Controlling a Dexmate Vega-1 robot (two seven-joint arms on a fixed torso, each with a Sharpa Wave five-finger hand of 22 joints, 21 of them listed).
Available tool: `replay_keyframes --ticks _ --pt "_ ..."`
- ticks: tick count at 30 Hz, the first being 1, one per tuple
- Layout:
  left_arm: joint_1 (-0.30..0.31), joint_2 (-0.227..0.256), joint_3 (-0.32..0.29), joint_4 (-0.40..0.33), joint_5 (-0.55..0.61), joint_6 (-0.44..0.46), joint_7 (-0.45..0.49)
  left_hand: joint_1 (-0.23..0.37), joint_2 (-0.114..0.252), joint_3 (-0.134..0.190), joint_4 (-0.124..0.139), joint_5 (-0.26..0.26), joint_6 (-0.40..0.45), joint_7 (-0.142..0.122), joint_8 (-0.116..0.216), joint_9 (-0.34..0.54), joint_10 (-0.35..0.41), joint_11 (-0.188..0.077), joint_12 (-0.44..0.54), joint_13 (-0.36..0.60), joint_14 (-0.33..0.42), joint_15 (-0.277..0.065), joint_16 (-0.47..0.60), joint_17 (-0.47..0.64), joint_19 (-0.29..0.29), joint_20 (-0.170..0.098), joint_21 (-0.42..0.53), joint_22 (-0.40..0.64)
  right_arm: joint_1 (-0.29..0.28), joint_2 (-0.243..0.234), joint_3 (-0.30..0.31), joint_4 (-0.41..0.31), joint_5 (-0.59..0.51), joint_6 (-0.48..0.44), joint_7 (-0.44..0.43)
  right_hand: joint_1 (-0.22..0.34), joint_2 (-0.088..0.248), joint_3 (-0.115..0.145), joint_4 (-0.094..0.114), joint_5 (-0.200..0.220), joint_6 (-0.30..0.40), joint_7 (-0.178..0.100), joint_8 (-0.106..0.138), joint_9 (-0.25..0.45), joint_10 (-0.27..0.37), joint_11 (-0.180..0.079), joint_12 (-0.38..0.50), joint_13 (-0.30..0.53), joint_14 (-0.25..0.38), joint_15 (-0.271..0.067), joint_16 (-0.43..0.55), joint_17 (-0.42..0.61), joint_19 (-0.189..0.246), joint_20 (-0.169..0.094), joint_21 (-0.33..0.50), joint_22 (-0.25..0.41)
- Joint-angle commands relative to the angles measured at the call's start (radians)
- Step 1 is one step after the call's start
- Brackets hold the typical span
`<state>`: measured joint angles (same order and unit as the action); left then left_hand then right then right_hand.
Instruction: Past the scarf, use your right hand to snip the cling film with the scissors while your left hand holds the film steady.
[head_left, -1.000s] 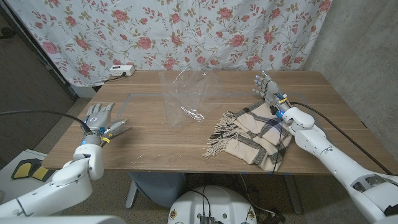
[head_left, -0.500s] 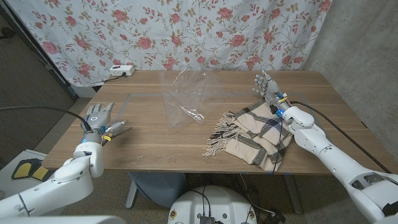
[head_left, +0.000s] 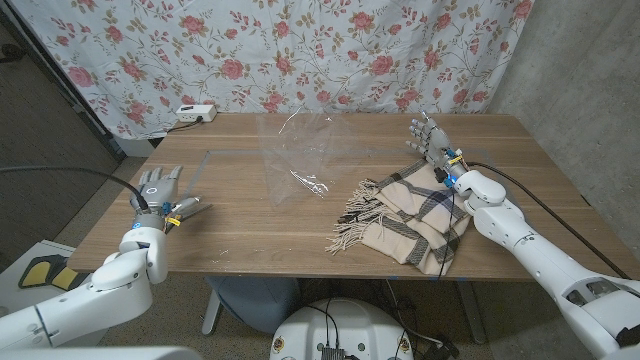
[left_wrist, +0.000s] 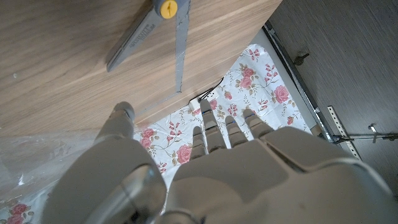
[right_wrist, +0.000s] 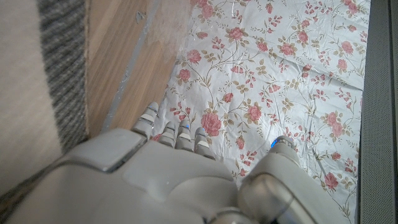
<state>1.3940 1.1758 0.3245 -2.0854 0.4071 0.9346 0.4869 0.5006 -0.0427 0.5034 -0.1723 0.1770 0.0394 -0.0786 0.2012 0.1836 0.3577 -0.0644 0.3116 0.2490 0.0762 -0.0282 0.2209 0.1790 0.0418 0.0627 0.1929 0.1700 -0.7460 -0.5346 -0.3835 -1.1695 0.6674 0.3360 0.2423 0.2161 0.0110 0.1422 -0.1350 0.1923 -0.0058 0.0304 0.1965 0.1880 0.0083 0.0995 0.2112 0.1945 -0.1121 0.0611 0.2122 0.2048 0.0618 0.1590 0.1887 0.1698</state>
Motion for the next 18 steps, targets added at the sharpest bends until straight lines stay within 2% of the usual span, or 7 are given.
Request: replay_keyframes --ticks 1,5,6,9,11,18 --pt "-0.032 0.018 0.040 0.010 -0.021 0.016 -0.001 0.017 -0.003 0.007 0.001 -0.001 0.007 -0.002 0.007 0.006 0.009 0.002 0.009 0.004 0.032 -0.009 0.009 0.004 0.011 0.000 0.006 0.003 0.009 0.000 -0.001 -0.001 0.010 -0.020 0.011 0.009 0.001 0.009 0.002 -0.003 -0.007 0.003 0.000 0.005 0.001 0.001 -0.003 0.004 -0.001 0.004 -0.001 0.003 0.004 0.005 0.002 0.002" --pt "-0.046 0.028 0.057 0.015 -0.024 0.017 -0.011 0.018 -0.004 0.006 0.002 -0.001 0.009 -0.003 0.008 0.006 0.011 0.006 0.009 0.005 0.032 -0.008 0.008 0.004 0.012 -0.002 0.006 0.003 0.011 -0.003 -0.002 -0.001 0.014 -0.025 0.024 0.011 0.003 0.010 0.002 -0.003 -0.008 0.003 0.000 0.005 0.000 0.001 -0.003 0.004 -0.001 0.004 -0.001 0.003 0.005 0.009 0.003 0.002" --pt "-0.054 0.031 0.063 0.014 -0.027 0.020 -0.022 0.019 -0.005 0.006 0.003 -0.001 0.010 -0.003 0.008 0.006 0.013 0.005 0.010 0.005 0.032 -0.008 0.008 0.004 0.012 -0.001 0.006 0.003 0.011 -0.004 -0.002 -0.003 0.016 -0.030 0.023 0.011 0.003 0.010 0.002 -0.003 -0.008 0.003 0.000 0.005 0.000 -0.001 -0.003 0.004 -0.001 0.004 -0.001 0.003 0.003 0.020 0.002 0.002" --pt "-0.072 0.038 0.086 0.014 -0.019 0.027 -0.034 0.037 -0.003 0.008 0.003 0.000 0.014 -0.004 0.009 0.006 0.035 -0.007 0.015 0.007 0.066 -0.020 0.014 0.006 0.050 -0.016 0.016 0.004 0.012 -0.005 -0.002 -0.004 0.015 -0.033 0.021 0.011 0.003 0.009 0.002 -0.004 -0.008 0.003 0.000 0.005 -0.001 -0.001 -0.004 0.004 -0.002 0.004 -0.001 0.003 0.004 0.027 0.002 0.002" --pt "-0.083 0.040 0.100 0.014 -0.013 0.037 -0.040 0.046 -0.001 0.009 0.002 0.000 0.017 -0.007 0.010 0.006 0.042 -0.019 0.016 0.008 0.075 -0.027 0.016 0.006 0.057 -0.017 0.017 0.004 0.011 -0.004 0.000 -0.003 0.017 -0.032 0.019 0.010 0.003 0.009 0.002 -0.004 -0.008 0.002 0.000 0.005 -0.001 -0.003 -0.004 0.004 -0.001 0.003 -0.001 0.003 0.004 0.032 0.002 0.002" --pt "-0.104 0.054 0.118 0.007 -0.017 0.052 -0.054 0.089 0.012 0.019 -0.002 0.000 0.035 -0.006 0.017 0.007 0.055 -0.026 0.018 0.011 0.113 -0.042 0.023 0.009 0.087 -0.023 0.022 0.006 0.010 -0.008 0.004 -0.007 0.019 -0.037 0.014 0.011 0.003 0.009 0.002 -0.004 -0.009 0.002 0.000 0.005 -0.002 -0.003 -0.005 0.005 -0.001 0.003 -0.001 0.003 0.008 0.033 0.004 0.002"
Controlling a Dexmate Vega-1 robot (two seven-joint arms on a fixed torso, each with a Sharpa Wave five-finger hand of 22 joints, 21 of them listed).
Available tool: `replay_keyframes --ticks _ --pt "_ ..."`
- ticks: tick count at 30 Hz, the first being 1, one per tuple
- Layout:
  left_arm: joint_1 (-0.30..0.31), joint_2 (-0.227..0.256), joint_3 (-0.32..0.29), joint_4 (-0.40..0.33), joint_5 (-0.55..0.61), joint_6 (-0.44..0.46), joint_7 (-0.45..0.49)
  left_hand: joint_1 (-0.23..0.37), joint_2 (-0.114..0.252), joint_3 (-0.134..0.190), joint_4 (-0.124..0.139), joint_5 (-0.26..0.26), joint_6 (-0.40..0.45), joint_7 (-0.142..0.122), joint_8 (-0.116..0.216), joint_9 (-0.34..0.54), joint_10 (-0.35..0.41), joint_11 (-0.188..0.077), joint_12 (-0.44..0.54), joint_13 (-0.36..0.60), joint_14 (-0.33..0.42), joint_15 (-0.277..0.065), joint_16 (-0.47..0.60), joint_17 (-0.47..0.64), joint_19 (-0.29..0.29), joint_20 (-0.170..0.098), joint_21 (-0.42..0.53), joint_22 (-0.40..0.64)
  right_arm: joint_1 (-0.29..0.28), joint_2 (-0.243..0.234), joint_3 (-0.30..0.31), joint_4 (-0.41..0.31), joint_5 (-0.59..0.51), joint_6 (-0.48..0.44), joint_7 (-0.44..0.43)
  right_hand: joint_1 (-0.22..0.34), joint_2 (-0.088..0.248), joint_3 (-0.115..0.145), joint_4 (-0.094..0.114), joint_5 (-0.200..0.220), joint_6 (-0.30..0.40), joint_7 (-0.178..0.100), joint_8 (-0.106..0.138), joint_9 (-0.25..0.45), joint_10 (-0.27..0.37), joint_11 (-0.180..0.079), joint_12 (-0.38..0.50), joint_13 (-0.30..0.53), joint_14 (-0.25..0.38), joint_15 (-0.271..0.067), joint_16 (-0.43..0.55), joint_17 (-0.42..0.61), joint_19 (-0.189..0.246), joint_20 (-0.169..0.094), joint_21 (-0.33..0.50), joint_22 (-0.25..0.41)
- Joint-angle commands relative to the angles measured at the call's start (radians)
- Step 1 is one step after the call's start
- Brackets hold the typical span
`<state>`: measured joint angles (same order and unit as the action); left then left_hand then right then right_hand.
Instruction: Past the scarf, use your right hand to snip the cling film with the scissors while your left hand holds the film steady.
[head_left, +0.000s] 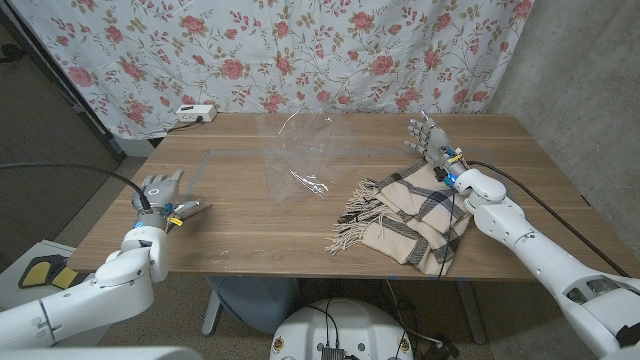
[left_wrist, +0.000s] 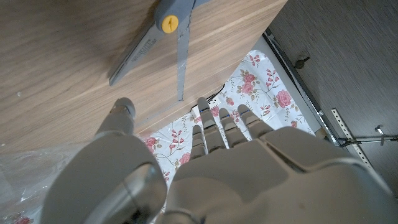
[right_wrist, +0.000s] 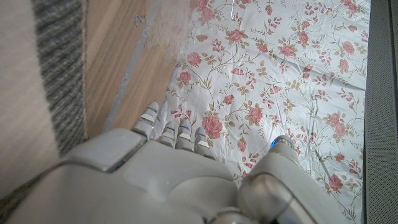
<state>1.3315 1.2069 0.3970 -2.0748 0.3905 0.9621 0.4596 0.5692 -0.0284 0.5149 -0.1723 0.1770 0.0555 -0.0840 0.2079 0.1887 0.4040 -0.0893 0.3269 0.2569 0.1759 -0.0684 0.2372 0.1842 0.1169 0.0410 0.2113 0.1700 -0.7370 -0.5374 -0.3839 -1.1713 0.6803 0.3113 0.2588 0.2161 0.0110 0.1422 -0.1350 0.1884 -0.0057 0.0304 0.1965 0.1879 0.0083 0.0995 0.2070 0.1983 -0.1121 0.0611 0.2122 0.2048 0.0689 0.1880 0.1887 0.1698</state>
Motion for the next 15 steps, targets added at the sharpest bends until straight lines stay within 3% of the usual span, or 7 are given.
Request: replay_keyframes --ticks 1,3,5,9,15 --pt "-0.044 0.026 0.050 -0.005 0.001 0.026 -0.030 0.022 -0.003 0.008 -0.002 0.000 0.020 -0.001 0.010 0.001 0.012 -0.001 0.003 0.003 0.012 -0.002 0.005 0.004 0.012 -0.001 0.003 0.006 0.002 -0.006 0.004 -0.002 0.003 -0.006 0.001 0.011 0.003 0.009 0.002 0.000 -0.009 0.001 0.000 0.005 -0.002 -0.003 -0.001 0.001 -0.001 0.003 -0.001 0.003 0.001 0.004 0.003 0.002" --pt "-0.048 0.029 0.056 -0.006 0.002 0.028 -0.029 0.029 -0.004 0.007 -0.001 -0.001 0.027 -0.003 0.012 0.001 0.026 -0.004 0.008 0.005 0.008 -0.004 0.002 0.004 0.012 -0.002 0.002 0.006 -0.001 -0.006 0.007 -0.003 0.006 -0.007 -0.001 0.011 0.003 0.009 0.002 0.000 -0.009 0.002 0.000 0.005 -0.003 -0.003 -0.001 0.001 -0.001 0.003 -0.001 0.003 0.001 0.004 0.003 0.002" --pt "-0.051 0.035 0.063 -0.008 0.005 0.030 -0.032 0.052 0.004 0.014 -0.004 0.001 0.031 -0.008 0.013 0.002 0.044 -0.027 0.012 0.007 -0.001 -0.003 -0.004 0.005 0.006 -0.001 -0.004 0.006 -0.003 -0.006 0.008 -0.006 0.007 -0.008 -0.004 0.011 0.004 0.009 0.002 0.000 -0.010 0.001 0.000 0.005 -0.003 -0.004 -0.001 0.001 0.000 0.002 -0.001 0.003 0.001 0.003 0.003 0.002" --pt "-0.052 0.039 0.070 -0.012 0.000 0.036 -0.035 0.110 0.021 0.033 -0.012 0.005 0.035 -0.013 0.013 0.002 0.045 -0.027 0.008 0.013 -0.021 -0.002 -0.014 0.004 -0.010 0.003 -0.013 0.005 -0.007 -0.005 0.010 -0.010 0.010 -0.009 -0.008 0.013 0.008 0.011 0.003 0.000 -0.010 0.001 0.000 0.005 -0.003 -0.003 -0.001 0.001 -0.001 0.002 -0.001 0.003 0.000 0.002 0.003 0.002" --pt "-0.050 0.058 0.080 -0.023 -0.001 0.042 -0.041 0.112 0.001 0.021 -0.004 0.000 0.034 -0.016 0.011 0.002 0.046 -0.033 0.004 0.017 -0.030 0.003 -0.018 0.005 -0.025 0.009 -0.020 0.005 -0.009 -0.010 0.012 -0.022 0.007 -0.008 -0.015 0.016 0.013 0.014 0.003 0.000 -0.010 0.001 0.000 0.005 -0.002 -0.004 -0.001 0.001 -0.001 0.001 -0.001 0.003 0.000 0.001 0.002 0.002"
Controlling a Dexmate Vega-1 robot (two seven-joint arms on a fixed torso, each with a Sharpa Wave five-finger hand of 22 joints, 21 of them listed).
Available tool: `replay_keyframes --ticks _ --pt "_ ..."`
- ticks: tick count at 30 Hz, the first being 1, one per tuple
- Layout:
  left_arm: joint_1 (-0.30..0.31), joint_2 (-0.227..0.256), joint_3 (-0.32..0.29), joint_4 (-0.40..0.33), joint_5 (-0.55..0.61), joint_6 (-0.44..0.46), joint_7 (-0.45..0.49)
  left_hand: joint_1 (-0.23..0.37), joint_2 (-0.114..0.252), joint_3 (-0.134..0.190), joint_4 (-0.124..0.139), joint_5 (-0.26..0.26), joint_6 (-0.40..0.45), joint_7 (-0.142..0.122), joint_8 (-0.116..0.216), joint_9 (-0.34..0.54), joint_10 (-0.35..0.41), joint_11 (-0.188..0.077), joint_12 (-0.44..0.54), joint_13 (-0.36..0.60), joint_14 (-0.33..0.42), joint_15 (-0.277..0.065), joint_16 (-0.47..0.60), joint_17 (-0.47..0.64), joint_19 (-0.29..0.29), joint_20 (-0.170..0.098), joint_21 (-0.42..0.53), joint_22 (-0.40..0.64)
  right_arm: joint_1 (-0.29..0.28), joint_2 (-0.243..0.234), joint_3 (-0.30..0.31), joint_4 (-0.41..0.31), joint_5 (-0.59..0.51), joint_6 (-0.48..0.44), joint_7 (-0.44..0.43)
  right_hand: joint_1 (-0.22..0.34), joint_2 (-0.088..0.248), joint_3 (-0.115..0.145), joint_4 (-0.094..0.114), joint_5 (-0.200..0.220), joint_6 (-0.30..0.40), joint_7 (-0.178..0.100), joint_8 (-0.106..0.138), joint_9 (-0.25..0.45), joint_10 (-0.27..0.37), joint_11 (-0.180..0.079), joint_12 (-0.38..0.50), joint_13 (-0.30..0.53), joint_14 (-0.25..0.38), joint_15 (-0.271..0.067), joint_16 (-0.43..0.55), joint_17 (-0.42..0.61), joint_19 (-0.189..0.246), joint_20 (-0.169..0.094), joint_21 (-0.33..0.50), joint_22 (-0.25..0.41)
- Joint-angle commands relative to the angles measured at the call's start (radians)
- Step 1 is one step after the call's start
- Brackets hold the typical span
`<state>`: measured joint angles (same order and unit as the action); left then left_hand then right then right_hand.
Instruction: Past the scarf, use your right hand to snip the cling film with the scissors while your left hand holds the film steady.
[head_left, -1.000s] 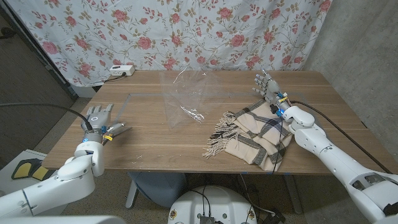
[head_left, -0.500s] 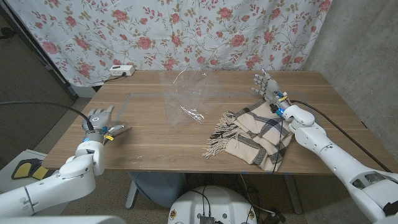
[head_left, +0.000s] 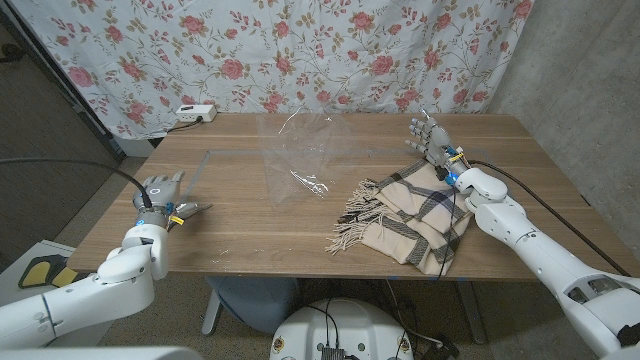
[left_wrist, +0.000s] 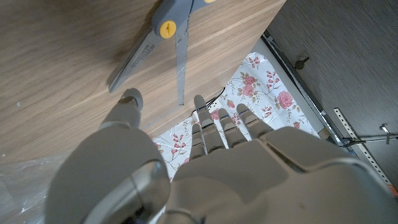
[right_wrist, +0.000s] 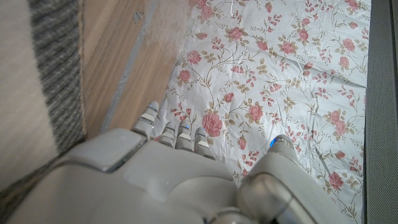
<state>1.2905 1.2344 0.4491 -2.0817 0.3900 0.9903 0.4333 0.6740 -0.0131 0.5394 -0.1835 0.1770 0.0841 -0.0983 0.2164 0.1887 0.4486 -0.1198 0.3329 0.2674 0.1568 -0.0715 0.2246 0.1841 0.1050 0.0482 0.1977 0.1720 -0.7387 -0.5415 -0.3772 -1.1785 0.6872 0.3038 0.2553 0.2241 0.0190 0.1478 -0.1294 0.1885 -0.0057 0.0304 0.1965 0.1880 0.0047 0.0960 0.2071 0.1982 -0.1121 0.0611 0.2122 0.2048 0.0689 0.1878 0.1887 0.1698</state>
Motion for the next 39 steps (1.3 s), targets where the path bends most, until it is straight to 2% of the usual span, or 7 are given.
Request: replay_keyframes --ticks 1,5,7,25,29,36,39 --pt "-0.009 0.033 0.026 -0.020 -0.004 0.020 -0.017 0.006 -0.016 -0.006 0.009 -0.001 0.005 -0.002 0.002 0.002 -0.002 -0.001 -0.004 0.007 -0.010 0.005 -0.005 0.005 -0.013 0.003 -0.006 0.003 -0.008 -0.007 0.006 -0.016 -0.001 0.001 -0.011 0.008 0.006 0.009 -0.003 0.000 -0.010 0.001 0.000 0.004 0.001 -0.001 -0.001 0.001 -0.001 0.001 -0.001 0.003 0.000 0.001 0.003 0.002" --pt "-0.009 0.051 0.035 -0.025 -0.001 0.021 -0.024 0.002 -0.023 -0.011 0.012 -0.003 0.004 -0.003 0.001 0.002 0.004 -0.003 -0.003 0.009 -0.013 0.006 -0.006 0.005 -0.017 0.005 -0.007 0.003 -0.018 -0.010 0.011 -0.030 0.006 -0.008 -0.022 0.009 0.007 0.009 -0.003 0.000 -0.010 0.001 0.000 0.004 0.002 0.000 -0.001 0.001 0.000 0.001 -0.001 0.003 0.000 -0.001 0.002 0.002" --pt "-0.018 0.050 0.048 -0.028 0.007 0.035 -0.035 -0.003 -0.028 -0.019 0.017 -0.004 0.004 -0.005 -0.001 0.002 0.022 -0.020 0.002 0.012 -0.004 -0.001 -0.002 0.006 -0.017 0.005 -0.006 0.003 -0.020 -0.011 0.011 -0.030 0.004 -0.005 -0.022 0.010 0.007 0.010 -0.003 0.000 -0.010 0.000 0.000 0.004 0.002 0.001 -0.001 0.001 -0.001 0.002 -0.001 0.003 0.000 -0.001 0.002 0.002" --pt "-0.028 0.106 0.083 -0.058 0.005 0.067 -0.089 -0.009 -0.034 -0.032 0.025 -0.005 -0.013 -0.008 -0.010 0.000 0.034 -0.025 0.002 0.022 -0.012 -0.001 -0.005 0.007 -0.027 0.011 -0.009 0.003 -0.028 -0.018 0.017 -0.039 0.008 -0.005 -0.024 0.013 0.010 0.012 -0.005 -0.002 -0.009 0.000 0.001 0.004 0.001 0.000 -0.001 0.001 -0.001 0.002 -0.001 0.003 -0.001 -0.002 0.002 0.002" --pt "-0.020 0.097 0.073 -0.057 -0.009 0.077 -0.071 -0.010 -0.033 -0.036 0.027 -0.004 -0.016 -0.007 -0.012 -0.001 0.022 -0.022 -0.004 0.027 -0.031 0.008 -0.012 0.006 -0.037 0.014 -0.011 0.003 -0.029 -0.019 0.016 -0.037 0.009 -0.005 -0.022 0.014 0.010 0.012 -0.005 -0.002 -0.009 0.000 0.001 0.004 0.002 0.000 -0.001 0.001 -0.001 0.002 -0.002 0.003 -0.001 -0.003 0.002 0.002" --pt "-0.041 0.108 0.099 -0.060 -0.004 0.079 -0.107 -0.011 -0.031 -0.037 0.028 -0.004 -0.018 -0.006 -0.013 -0.001 0.026 -0.022 -0.004 0.030 -0.038 0.009 -0.014 0.006 -0.043 0.016 -0.012 0.003 -0.031 -0.022 0.021 -0.041 0.009 -0.003 -0.027 0.015 0.011 0.012 -0.005 -0.003 -0.009 0.000 0.001 0.004 0.002 0.001 -0.001 0.001 0.000 0.001 -0.001 0.003 0.000 -0.004 0.002 0.002" --pt "-0.046 0.109 0.104 -0.058 -0.006 0.077 -0.113 -0.011 -0.027 -0.040 0.030 -0.003 -0.021 -0.006 -0.014 -0.001 0.025 -0.022 -0.007 0.035 -0.007 0.001 0.000 0.007 -0.024 0.018 -0.003 0.003 -0.033 -0.028 0.020 -0.047 0.004 -0.004 -0.026 0.015 0.011 0.012 -0.005 -0.003 -0.009 0.000 0.001 0.004 0.001 0.000 -0.001 0.001 0.000 0.001 -0.001 0.003 0.001 -0.004 0.002 0.002"
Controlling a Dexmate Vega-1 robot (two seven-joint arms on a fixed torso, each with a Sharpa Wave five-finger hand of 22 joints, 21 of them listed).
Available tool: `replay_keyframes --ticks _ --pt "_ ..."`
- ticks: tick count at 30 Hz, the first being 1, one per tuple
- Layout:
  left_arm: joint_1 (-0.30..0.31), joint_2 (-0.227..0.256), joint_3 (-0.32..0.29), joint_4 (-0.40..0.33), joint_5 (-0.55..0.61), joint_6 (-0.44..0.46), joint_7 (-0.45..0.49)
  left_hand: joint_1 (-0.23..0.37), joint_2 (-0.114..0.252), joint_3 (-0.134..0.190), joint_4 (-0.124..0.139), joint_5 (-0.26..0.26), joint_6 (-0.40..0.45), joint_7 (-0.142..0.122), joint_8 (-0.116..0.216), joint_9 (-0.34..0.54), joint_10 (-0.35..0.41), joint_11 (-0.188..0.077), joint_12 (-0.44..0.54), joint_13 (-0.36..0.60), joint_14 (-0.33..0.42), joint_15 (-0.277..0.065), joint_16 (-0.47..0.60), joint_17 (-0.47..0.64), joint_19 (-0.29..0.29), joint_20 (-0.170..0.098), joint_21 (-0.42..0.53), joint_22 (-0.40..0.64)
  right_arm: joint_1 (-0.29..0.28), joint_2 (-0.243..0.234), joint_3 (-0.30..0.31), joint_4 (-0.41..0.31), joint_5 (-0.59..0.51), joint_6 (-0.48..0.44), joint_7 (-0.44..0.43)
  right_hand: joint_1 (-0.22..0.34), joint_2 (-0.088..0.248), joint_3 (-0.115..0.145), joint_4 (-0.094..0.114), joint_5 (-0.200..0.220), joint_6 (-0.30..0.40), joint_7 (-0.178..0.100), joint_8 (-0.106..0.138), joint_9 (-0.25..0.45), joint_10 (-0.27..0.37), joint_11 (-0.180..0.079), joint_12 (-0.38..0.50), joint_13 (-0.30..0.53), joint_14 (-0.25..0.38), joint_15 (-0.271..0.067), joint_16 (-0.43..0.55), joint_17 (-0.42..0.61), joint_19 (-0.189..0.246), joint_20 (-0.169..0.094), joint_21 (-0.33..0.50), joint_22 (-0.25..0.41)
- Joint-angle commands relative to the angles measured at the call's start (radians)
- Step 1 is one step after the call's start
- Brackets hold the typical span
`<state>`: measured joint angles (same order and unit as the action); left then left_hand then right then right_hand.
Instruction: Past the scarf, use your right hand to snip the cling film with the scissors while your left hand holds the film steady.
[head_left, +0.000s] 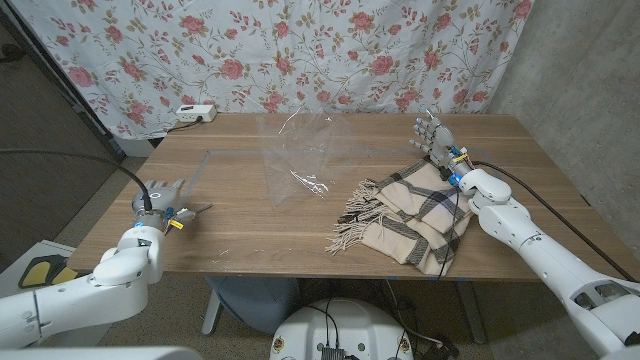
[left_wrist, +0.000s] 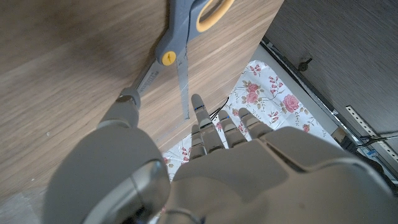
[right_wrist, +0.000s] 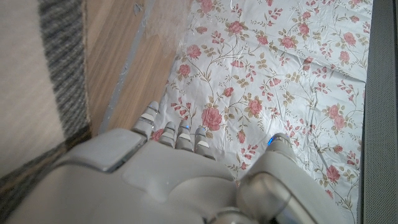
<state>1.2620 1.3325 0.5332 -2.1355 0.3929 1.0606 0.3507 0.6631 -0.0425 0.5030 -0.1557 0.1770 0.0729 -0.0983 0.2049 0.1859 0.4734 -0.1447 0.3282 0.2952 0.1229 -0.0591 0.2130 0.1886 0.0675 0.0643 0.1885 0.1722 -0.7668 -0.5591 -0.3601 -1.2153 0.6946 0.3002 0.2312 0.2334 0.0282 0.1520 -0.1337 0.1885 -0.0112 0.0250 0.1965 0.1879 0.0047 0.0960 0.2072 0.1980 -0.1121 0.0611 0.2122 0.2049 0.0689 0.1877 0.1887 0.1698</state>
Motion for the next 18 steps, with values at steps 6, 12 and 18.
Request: replay_keyframes --ticks 6,12,18 --pt "-0.011 0.008 0.011 0.000 -0.025 0.000 -0.013 0.000 0.003 -0.007 0.002 -0.003 -0.014 -0.005 -0.004 0.001 -0.010 0.015 -0.009 0.011 0.040 -0.015 0.016 0.003 0.019 0.001 0.008 0.004 -0.012 -0.011 0.008 -0.017 0.004 -0.001 -0.007 0.007 0.002 0.009 -0.001 -0.003 -0.004 0.004 0.001 0.004 0.001 0.001 -0.002 0.001 -0.001 0.001 -0.002 0.003 0.000 -0.004 0.002 0.002" --pt "-0.017 0.008 0.019 0.003 -0.027 0.001 -0.019 0.002 0.004 -0.009 0.002 -0.003 -0.012 -0.004 -0.003 0.001 -0.007 0.009 -0.009 0.013 0.035 -0.012 0.015 0.003 0.013 0.006 0.006 0.004 -0.013 -0.011 0.005 -0.018 0.000 0.001 -0.007 0.007 0.003 0.009 -0.001 -0.003 -0.004 0.004 0.001 0.004 0.000 0.001 -0.002 0.001 -0.001 0.000 -0.002 0.003 -0.001 -0.004 0.001 0.002" --pt "-0.011 0.015 0.018 0.007 -0.037 -0.004 -0.015 0.005 0.006 -0.009 0.001 -0.002 -0.012 -0.006 -0.003 0.001 -0.004 0.004 -0.010 0.015 0.025 -0.008 0.010 0.003 0.008 0.006 0.004 0.004 -0.017 -0.013 0.007 -0.030 0.001 -0.010 -0.020 0.008 0.004 0.009 -0.001 -0.004 -0.004 0.003 0.001 0.004 0.000 0.001 -0.002 0.001 -0.002 0.000 -0.002 0.003 -0.001 -0.005 0.001 0.002"
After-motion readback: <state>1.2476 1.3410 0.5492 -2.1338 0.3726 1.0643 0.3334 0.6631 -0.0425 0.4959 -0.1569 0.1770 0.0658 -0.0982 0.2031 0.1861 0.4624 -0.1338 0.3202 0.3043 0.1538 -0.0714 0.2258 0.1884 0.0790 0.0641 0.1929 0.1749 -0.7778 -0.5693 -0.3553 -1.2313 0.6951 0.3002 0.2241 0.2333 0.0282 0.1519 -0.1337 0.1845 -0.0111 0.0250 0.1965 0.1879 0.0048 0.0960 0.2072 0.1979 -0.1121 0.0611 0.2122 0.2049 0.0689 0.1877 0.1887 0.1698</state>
